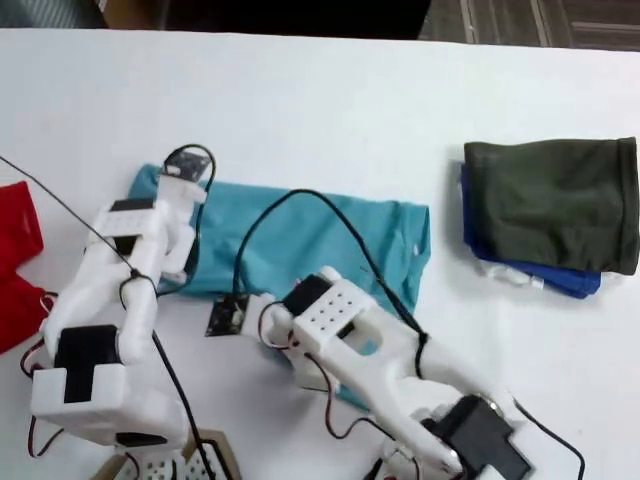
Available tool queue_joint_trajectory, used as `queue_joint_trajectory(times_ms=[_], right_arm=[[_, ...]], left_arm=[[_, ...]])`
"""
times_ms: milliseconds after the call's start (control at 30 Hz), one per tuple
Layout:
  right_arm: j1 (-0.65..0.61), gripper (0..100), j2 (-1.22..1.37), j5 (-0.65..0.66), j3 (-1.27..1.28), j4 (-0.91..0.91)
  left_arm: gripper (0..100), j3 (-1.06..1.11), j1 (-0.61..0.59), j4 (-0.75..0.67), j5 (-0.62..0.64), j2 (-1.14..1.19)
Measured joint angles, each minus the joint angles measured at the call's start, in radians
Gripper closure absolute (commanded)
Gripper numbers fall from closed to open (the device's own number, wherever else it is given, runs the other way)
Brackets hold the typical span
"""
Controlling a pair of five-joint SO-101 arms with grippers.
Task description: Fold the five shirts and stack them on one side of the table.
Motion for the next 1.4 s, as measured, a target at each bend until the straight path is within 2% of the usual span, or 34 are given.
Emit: queue_joint_trajectory(times_ms=[633,1167,1400], right_arm=[[-0.006,81.5,-0.072,-0.055,0.052,-0.017],[-0.006,81.7,-0.072,-0.055,-0.061,0.018],[0.081,81.7,-0.072,-0.041,-0.132,0.097]], left_arm=[[97,0.0,0.0,-0.008,0.0,0.0],[97,0.0,0.0,-0.008,0.0,0.0],[97,0.0,0.0,-0.008,0.0,0.0]])
